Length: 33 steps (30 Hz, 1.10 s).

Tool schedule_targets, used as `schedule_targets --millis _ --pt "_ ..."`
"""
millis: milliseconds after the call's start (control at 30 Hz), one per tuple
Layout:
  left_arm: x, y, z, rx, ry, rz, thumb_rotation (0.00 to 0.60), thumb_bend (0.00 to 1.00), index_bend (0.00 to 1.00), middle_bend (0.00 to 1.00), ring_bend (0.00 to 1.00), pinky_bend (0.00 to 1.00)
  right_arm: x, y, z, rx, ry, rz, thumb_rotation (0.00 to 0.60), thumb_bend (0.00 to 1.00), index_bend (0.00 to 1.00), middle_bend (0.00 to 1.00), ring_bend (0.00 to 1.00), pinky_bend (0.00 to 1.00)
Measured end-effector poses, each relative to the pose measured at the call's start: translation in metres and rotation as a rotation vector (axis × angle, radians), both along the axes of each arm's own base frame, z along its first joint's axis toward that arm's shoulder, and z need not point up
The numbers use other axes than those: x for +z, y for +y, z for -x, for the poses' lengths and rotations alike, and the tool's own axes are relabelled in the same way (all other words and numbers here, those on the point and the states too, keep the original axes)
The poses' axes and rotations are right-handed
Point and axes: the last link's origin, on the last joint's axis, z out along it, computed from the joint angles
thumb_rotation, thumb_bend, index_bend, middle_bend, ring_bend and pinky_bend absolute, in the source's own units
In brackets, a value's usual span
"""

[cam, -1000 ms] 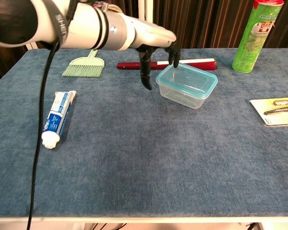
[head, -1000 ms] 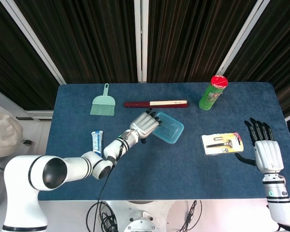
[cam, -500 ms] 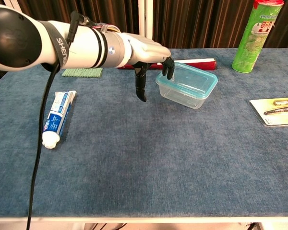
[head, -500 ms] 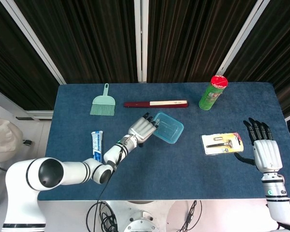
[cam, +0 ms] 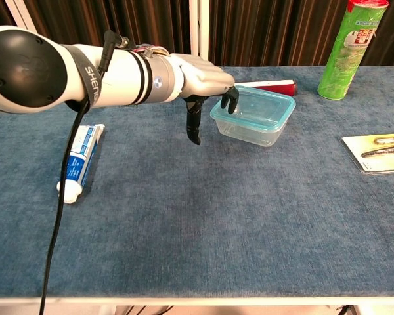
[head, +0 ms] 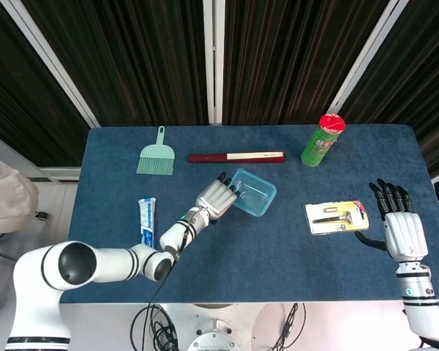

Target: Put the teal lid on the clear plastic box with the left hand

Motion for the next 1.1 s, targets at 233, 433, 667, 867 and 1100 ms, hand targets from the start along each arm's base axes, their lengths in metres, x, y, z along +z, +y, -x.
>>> schedule_targets --millis 233,433,667,867,1100 --pt "0.008 -0.007 -0.020 -0.048 -0.062 -0.009 0.600 0.00 0.27 0.20 0.09 0.00 0.001 0.003 0.000 0.003 0.000 0.008 0.600 0.04 0.00 0.00 0.00 0.00" --pt "0.000 -0.019 -0.032 -0.109 -0.069 0.008 0.600 0.00 0.27 0.20 0.09 0.00 0.002 0.005 0.001 -0.003 -0.001 0.008 0.600 0.04 0.00 0.00 0.00 0.00" --pt "-0.017 -0.029 -0.034 -0.150 -0.032 0.021 0.600 0.00 0.27 0.18 0.07 0.00 0.002 0.006 0.002 -0.008 -0.005 0.009 0.600 0.04 0.00 0.00 0.00 0.00" --pt "-0.023 -0.029 -0.035 -0.149 -0.017 0.014 0.600 0.00 0.27 0.18 0.07 0.00 0.001 0.006 0.003 -0.007 -0.006 0.007 0.600 0.04 0.00 0.00 0.00 0.00" --pt "-0.029 -0.031 -0.032 -0.161 0.012 0.010 0.600 0.00 0.27 0.18 0.07 0.00 0.001 0.005 0.005 -0.013 -0.008 0.005 0.600 0.04 0.00 0.00 0.00 0.00"
